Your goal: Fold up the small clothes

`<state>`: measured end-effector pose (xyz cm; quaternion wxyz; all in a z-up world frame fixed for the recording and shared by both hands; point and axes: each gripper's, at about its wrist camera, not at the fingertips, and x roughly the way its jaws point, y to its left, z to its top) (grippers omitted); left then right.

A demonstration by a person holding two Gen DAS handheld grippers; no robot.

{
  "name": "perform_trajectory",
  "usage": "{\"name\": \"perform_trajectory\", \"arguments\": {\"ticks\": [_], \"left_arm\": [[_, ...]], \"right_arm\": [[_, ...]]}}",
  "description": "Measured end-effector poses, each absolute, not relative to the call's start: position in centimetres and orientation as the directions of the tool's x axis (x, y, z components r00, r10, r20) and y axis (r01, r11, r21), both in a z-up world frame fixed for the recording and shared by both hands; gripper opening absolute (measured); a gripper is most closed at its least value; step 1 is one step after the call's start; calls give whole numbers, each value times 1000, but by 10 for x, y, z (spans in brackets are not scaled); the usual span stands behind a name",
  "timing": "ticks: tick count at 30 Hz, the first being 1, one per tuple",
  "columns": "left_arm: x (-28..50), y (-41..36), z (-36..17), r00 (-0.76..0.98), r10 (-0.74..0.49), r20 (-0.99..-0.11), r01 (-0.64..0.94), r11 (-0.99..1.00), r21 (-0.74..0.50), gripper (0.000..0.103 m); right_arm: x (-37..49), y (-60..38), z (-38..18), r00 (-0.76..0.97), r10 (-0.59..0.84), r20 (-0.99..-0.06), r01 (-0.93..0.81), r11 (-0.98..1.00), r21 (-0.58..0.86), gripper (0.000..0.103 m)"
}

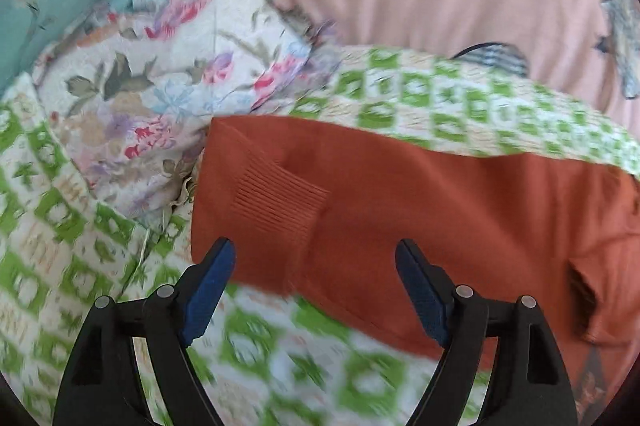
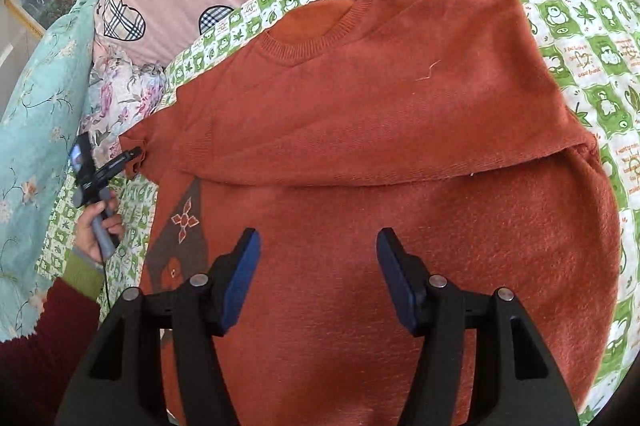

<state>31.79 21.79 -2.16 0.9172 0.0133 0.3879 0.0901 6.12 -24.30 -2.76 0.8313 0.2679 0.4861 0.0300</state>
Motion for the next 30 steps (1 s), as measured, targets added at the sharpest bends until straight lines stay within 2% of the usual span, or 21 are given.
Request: {"name": "perform_trajectory", "arguments": {"ticks": [2,4,5,6,7,9,15,19,25,30], "left_arm": [[335,231,-34,646,176,-743,-169,982,86,82],[346,242,-46,618,166,-769,-173,982,73,68],[349,248,-52,604,157,-781,-174,983,63,44],[351,252,-56,595,148,-790,-173,983,54,34],[350,257,-56,602,129,-788,-171,985,31,32],[345,264,-51,623,82,-778,-159,987,-23,7],[312,243,-13,706,-30,-708,-87,988,-128,6],[288,206,19,754,-187,-629,23,965,-260,6],[252,98,42,707,-432,-559,261,895,-362,6],[232,-6,32,592,-580,-560,416,815,-403,6]], "right_arm": [[62,-242,-26,525,307,-794,211,857,471,62],[62,-242,-24,526,300,-796,211,861,463,62],[62,-242,-23,527,297,-796,210,862,461,62],[62,-242,-22,529,293,-796,210,864,458,62],[63,-241,-22,530,294,-796,209,864,458,62],[63,-240,-21,533,297,-792,206,862,462,62],[62,-232,-18,543,317,-777,187,857,481,62],[56,-235,-11,563,314,-765,185,854,487,62],[43,-253,-9,587,291,-755,222,840,496,62],[32,-272,-12,598,268,-756,273,818,506,62]]}}
